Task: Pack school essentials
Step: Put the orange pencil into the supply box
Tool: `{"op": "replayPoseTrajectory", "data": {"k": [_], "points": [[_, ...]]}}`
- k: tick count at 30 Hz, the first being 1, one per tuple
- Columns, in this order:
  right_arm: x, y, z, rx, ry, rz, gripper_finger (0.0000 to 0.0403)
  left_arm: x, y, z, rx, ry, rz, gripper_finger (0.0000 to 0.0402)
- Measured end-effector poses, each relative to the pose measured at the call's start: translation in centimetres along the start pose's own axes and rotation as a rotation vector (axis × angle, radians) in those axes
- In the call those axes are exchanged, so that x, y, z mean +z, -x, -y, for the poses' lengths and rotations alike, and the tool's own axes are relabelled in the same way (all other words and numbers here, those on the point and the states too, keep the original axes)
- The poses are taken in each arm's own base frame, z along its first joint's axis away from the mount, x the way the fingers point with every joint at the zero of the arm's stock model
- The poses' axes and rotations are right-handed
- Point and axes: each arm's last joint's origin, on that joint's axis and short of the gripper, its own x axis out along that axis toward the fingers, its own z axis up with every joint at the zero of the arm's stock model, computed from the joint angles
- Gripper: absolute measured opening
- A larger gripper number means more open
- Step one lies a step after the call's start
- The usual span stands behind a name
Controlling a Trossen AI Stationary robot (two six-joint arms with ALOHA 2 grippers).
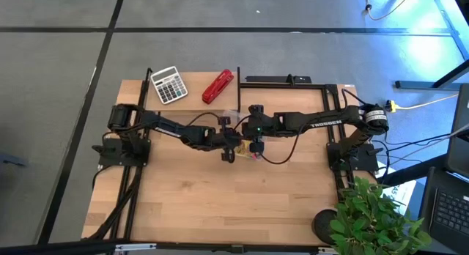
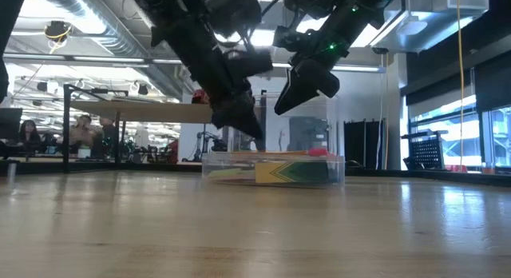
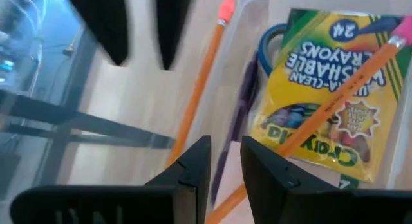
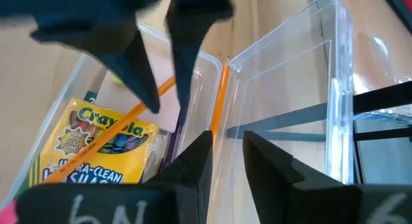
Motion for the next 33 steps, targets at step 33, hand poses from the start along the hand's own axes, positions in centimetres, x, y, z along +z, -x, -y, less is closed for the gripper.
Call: {"op": "replayPoseTrajectory", "data": {"k": [33], "points": [[0.4,1.1,-3.7,0.268,0.04,0.025,0.009,-0.8,9.7,0.3,-0.112,0.238,-0.132,0.0078]]}}
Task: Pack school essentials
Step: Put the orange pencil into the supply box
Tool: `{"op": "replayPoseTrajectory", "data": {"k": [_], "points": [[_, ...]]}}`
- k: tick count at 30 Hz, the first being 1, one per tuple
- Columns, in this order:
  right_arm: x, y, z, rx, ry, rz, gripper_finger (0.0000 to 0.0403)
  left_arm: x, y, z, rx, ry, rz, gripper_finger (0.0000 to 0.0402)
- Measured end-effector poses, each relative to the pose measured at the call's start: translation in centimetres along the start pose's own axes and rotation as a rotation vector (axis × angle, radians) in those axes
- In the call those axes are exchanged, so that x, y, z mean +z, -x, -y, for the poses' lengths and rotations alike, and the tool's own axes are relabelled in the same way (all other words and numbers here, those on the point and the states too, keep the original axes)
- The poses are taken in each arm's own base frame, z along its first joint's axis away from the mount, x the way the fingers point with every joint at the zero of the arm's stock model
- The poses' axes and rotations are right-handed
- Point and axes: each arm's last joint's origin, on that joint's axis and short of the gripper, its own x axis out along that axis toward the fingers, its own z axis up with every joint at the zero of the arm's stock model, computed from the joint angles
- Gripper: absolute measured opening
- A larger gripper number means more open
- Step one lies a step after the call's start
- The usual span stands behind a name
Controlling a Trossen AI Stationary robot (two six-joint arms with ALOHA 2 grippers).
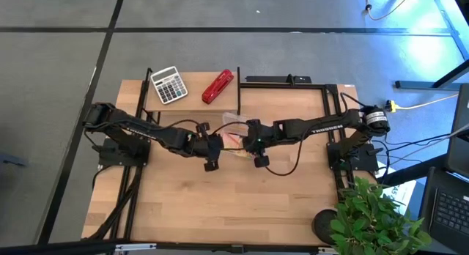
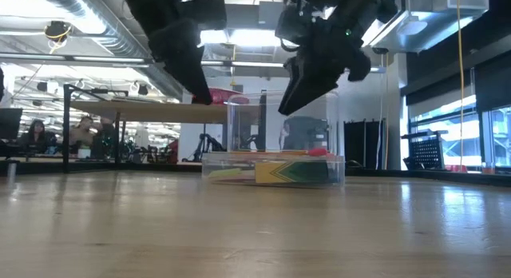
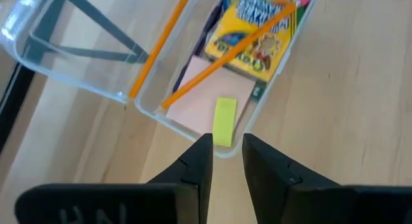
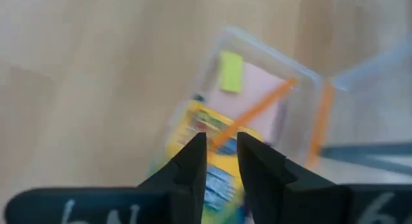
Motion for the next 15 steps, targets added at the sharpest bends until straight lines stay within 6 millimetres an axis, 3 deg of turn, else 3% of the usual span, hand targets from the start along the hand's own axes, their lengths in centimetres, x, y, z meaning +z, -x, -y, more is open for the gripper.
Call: {"op": "replayPoseTrajectory", "data": {"k": [4,11,15], "points": [[0.3,-0.4,-0.2,0.029,-0.061,0.034,0.009,-0.3,0.0,-0.1,0.009,-0.016,-0.032,0.0078],[0.1,-1.7,0.6,-0.193,-0.181,0.005,0.009,-0.6,0.3,0.4,0.002,-0.012,-0.037,0.0078],[-0.2,-2.5,0.8,-0.183,-0.18,-0.017,0.009,-0.7,0.5,0.7,-0.007,-0.022,-0.032,0.0078]]}}
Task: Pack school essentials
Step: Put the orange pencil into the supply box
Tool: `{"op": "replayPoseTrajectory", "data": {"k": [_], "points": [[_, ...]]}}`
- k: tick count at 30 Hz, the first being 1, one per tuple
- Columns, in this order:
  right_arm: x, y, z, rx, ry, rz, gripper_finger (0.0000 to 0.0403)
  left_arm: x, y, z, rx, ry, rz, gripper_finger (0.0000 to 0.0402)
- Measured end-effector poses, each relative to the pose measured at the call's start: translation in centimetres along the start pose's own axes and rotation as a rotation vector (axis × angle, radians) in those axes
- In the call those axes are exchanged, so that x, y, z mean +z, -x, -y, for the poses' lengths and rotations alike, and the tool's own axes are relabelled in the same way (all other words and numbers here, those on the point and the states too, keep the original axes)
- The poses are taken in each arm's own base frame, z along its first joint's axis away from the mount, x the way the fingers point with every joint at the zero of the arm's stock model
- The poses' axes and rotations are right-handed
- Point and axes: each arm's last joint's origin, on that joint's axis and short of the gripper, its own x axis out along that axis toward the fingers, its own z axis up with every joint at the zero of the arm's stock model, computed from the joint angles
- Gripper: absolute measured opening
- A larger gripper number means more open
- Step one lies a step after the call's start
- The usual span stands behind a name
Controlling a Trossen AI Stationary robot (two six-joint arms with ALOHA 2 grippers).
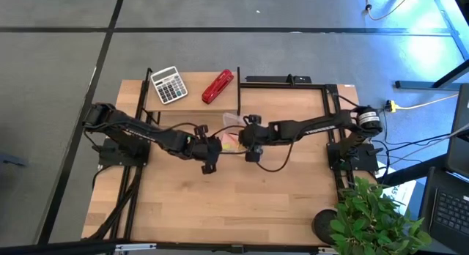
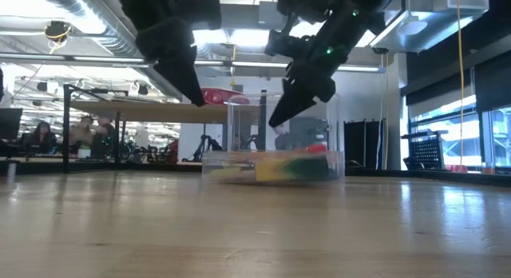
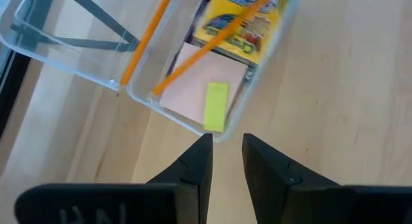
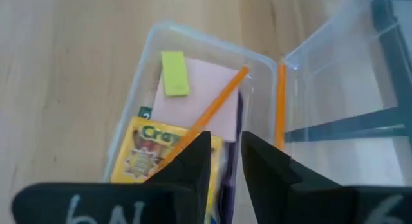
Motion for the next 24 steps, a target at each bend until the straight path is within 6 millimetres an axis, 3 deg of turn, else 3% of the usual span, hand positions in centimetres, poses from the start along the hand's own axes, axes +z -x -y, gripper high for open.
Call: {"op": "replayPoseTrajectory", "data": {"k": [8,24], "points": [[-0.7,-1.6,0.3,-0.086,0.007,-0.058,0.009,-0.2,0.4,0.7,0.005,0.002,0.016,0.0078],[-0.3,-0.5,-2.1,-0.027,0.054,-0.025,0.009,-0.2,0.4,0.8,0.008,0.001,0.019,0.0078]]}}
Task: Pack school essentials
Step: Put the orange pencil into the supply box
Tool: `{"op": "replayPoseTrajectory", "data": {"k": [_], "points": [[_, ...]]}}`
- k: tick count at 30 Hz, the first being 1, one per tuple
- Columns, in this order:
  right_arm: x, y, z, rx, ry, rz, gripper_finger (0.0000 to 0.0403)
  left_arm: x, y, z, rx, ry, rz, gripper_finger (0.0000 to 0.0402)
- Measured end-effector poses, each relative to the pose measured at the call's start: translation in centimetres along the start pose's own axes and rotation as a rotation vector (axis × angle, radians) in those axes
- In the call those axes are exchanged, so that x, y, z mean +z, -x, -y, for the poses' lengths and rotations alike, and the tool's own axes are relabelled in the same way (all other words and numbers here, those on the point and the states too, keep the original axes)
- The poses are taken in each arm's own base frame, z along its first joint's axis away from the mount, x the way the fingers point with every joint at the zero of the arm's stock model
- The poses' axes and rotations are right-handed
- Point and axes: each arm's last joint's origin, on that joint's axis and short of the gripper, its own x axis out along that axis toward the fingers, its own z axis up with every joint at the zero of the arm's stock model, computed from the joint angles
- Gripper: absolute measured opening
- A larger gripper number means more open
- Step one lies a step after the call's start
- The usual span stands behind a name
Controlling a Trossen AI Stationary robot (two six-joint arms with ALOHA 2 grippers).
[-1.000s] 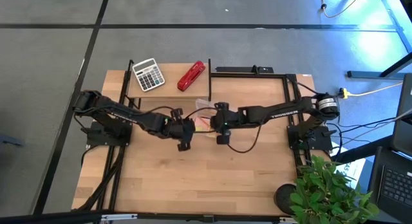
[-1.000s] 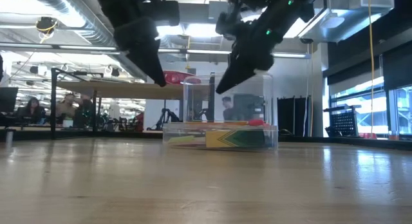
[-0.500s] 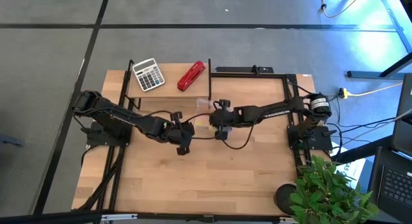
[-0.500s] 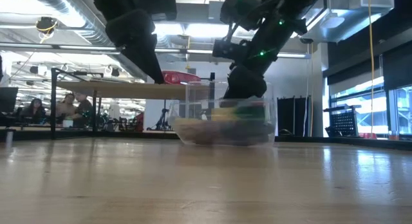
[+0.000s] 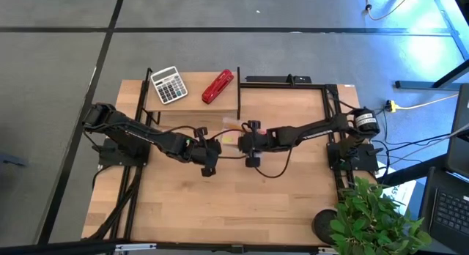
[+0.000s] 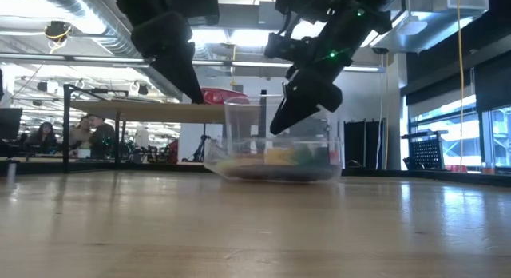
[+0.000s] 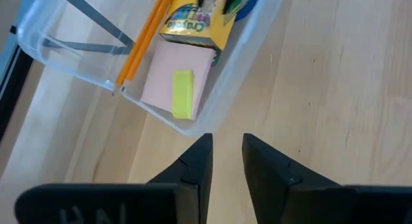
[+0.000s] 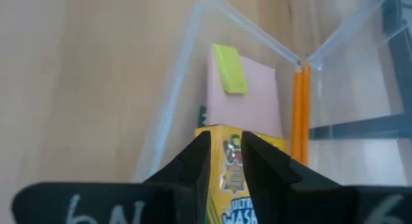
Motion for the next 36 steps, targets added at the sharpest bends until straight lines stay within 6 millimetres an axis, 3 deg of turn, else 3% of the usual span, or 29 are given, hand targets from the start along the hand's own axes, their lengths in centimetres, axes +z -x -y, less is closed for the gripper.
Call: {"op": "replayPoseTrajectory", "data": {"k": [6,18,27,36], "points": [[0.3,1.1,-0.6,0.015,0.06,0.019,0.009,0.0,0.0,0.0,-0.001,0.002,0.002,0.0078],[2.2,2.9,0.9,-0.131,0.065,-0.023,0.009,0.9,-0.4,0.1,0.005,0.009,0.076,0.0078],[2.1,2.7,2.1,-0.153,0.046,-0.049,0.009,0.0,-3.2,0.0,0.056,-0.153,0.095,0.0078],[2.0,2.7,2.1,-0.152,0.039,-0.054,0.009,-1.5,-6.0,-1.5,-0.01,-0.104,0.179,0.0078]]}}
